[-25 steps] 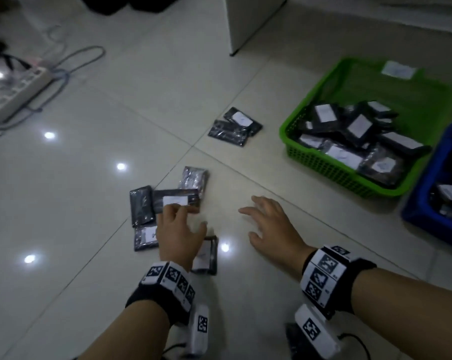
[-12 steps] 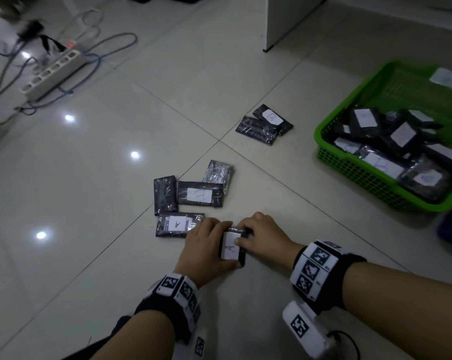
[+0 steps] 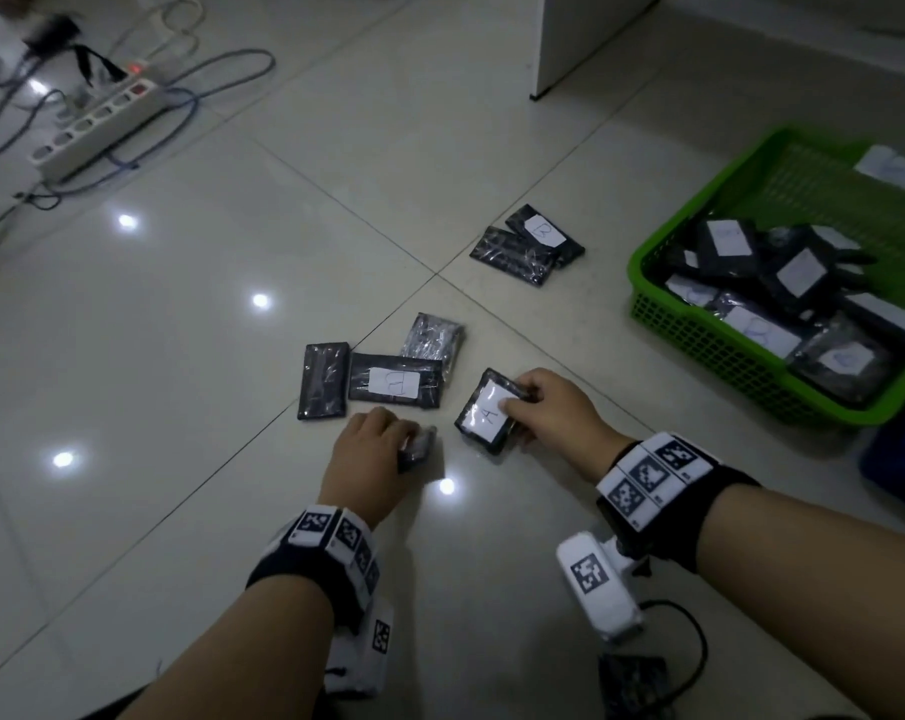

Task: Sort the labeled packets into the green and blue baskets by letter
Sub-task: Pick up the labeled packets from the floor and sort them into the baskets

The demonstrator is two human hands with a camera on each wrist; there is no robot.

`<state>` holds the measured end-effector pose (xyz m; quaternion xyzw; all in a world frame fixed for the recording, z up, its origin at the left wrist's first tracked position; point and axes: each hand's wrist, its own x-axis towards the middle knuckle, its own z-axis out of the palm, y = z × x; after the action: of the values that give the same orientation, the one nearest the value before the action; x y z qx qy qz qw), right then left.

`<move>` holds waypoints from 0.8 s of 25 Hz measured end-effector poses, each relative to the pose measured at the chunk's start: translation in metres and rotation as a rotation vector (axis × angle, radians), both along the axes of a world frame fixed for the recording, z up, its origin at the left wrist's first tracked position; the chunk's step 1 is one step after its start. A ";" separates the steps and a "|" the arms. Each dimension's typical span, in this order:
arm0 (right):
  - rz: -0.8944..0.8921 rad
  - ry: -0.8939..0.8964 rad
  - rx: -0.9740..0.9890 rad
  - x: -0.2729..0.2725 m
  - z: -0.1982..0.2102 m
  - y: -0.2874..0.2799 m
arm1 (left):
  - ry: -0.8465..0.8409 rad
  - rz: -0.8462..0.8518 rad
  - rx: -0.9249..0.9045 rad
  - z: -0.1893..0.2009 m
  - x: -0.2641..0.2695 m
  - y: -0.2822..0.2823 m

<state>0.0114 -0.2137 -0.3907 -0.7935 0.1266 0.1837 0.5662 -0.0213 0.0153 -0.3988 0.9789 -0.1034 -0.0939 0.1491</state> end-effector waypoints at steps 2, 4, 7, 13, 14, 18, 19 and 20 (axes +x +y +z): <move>-0.086 -0.034 0.031 0.000 0.009 -0.017 | 0.023 0.092 -0.162 0.013 0.007 -0.033; -0.180 -0.083 0.056 -0.002 0.020 -0.039 | 0.073 0.214 -0.349 0.031 0.017 -0.073; -0.350 -0.173 0.048 -0.009 0.040 -0.087 | 0.204 0.307 -0.630 0.063 0.035 -0.140; -0.824 -0.364 -0.070 -0.058 0.076 -0.201 | 0.707 0.150 -0.992 0.107 0.045 -0.266; -0.900 -0.380 -0.099 -0.069 0.080 -0.217 | 0.724 0.103 -1.018 0.106 0.043 -0.283; -1.205 -0.354 -0.153 -0.119 0.082 -0.288 | 0.573 -0.085 -0.986 0.100 0.024 -0.351; -1.224 -0.325 -0.129 -0.127 0.081 -0.301 | 0.539 -0.113 -0.982 0.097 0.021 -0.364; -1.224 -0.302 -0.099 -0.136 0.080 -0.312 | 0.524 -0.146 -0.966 0.096 0.016 -0.379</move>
<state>-0.1244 -0.5255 -0.3111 -0.6196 0.4848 -0.2935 0.5431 -0.0054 -0.3635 -0.3028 0.7335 -0.1617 -0.2861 0.5949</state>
